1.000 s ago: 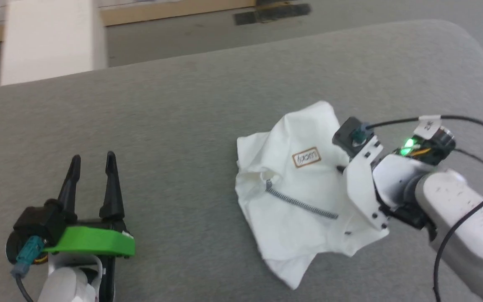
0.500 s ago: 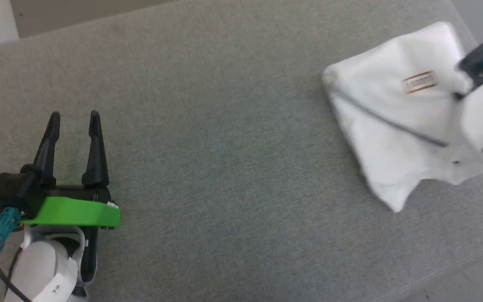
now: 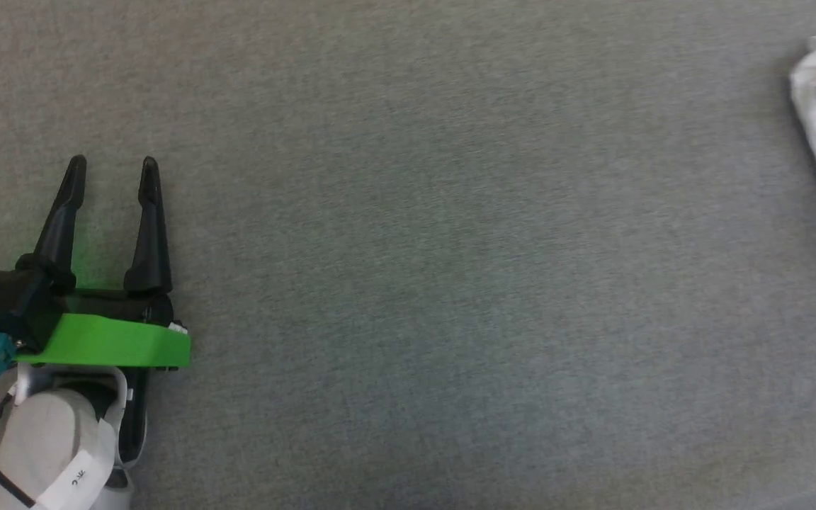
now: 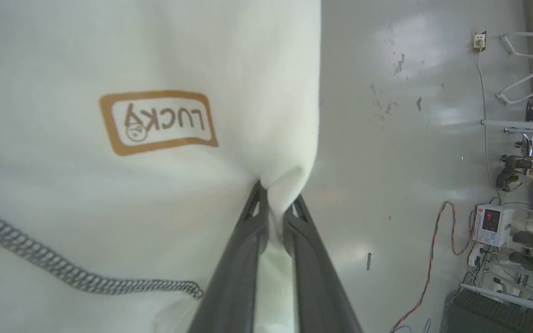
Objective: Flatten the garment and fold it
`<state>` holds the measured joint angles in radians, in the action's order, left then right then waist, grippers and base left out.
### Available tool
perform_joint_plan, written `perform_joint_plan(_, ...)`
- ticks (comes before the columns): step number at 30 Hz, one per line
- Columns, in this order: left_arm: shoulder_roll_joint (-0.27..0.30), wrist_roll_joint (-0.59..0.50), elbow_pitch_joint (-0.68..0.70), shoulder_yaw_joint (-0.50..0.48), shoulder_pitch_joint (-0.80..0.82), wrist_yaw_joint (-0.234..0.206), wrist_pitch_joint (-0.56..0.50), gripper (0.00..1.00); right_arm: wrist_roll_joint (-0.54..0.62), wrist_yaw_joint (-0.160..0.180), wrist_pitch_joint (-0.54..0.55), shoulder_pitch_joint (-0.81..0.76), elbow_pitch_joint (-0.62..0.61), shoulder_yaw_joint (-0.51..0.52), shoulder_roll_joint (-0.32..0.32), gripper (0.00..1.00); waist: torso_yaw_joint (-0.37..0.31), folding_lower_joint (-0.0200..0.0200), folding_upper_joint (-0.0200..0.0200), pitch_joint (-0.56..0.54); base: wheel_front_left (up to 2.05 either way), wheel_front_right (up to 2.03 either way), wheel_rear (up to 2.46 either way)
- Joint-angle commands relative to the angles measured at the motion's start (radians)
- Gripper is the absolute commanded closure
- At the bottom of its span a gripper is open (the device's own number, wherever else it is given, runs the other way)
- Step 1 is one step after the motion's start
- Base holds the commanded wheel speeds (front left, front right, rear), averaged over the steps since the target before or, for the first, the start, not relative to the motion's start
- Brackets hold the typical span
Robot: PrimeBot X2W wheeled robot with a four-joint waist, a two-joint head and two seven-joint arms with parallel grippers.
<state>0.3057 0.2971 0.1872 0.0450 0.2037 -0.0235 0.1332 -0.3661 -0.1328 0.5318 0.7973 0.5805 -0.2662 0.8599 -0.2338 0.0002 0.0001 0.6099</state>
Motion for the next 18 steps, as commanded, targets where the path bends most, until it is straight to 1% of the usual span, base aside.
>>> perform_joint_plan(1, 0.011, -0.004, 0.003, -0.005, 0.012, -0.006, -0.004, 0.0, 0.025, 0.002, -0.001, 0.016, 0.034, 0.042, -0.013, 1.0, 0.043, -0.0002, -0.0001, 0.044, 0.0, 0.0, 0.0)
perform_joint_plan(2, 0.012, -0.004, 0.006, -0.006, 0.011, -0.008, -0.006, 0.0, 0.036, 0.002, 0.007, 0.018, 0.056, 0.069, -0.024, 0.98, 0.043, -0.0002, -0.0001, 0.044, 0.0, 0.0, 0.0)
perform_joint_plan(3, 0.014, -0.004, 0.009, -0.007, 0.009, -0.009, -0.007, 0.0, 0.051, 0.002, 0.016, 0.02, 0.078, 0.1, -0.039, 0.0, 0.042, -0.0002, -0.0001, 0.043, 0.0, 0.0, 0.0)
perform_joint_plan(7, 0.014, -0.003, 0.008, -0.006, 0.0, -0.016, -0.011, 0.0, 0.118, 0.002, 0.03, 0.017, 0.127, 0.187, -0.079, 0.0, 0.037, -0.0002, -0.0001, 0.022, 0.0, 0.0, 0.0)
perform_joint_plan(11, 0.008, 0.004, -0.012, -0.002, -0.013, -0.018, -0.003, 0.0, 0.157, 0.002, 0.004, 0.014, 0.126, 0.262, -0.119, 0.0, 0.033, -0.0002, -0.0001, -0.031, 0.0, 0.0, 0.0)
perform_joint_plan(16, -0.014, 0.024, -0.058, -0.001, -0.039, -0.021, 0.025, 0.0, 0.17, 0.002, -0.08, 0.025, 0.052, 0.338, -0.169, 0.0, 0.039, -0.0002, -0.0001, -0.144, 0.0, 0.0, 0.0)
perform_joint_plan(18, -0.023, 0.035, -0.074, -0.004, -0.051, -0.024, 0.038, 0.0, 0.153, 0.002, -0.118, 0.031, 0.011, 0.364, -0.196, 0.0, 0.043, -0.0002, -0.0001, -0.187, 0.0, 0.0, 0.0)
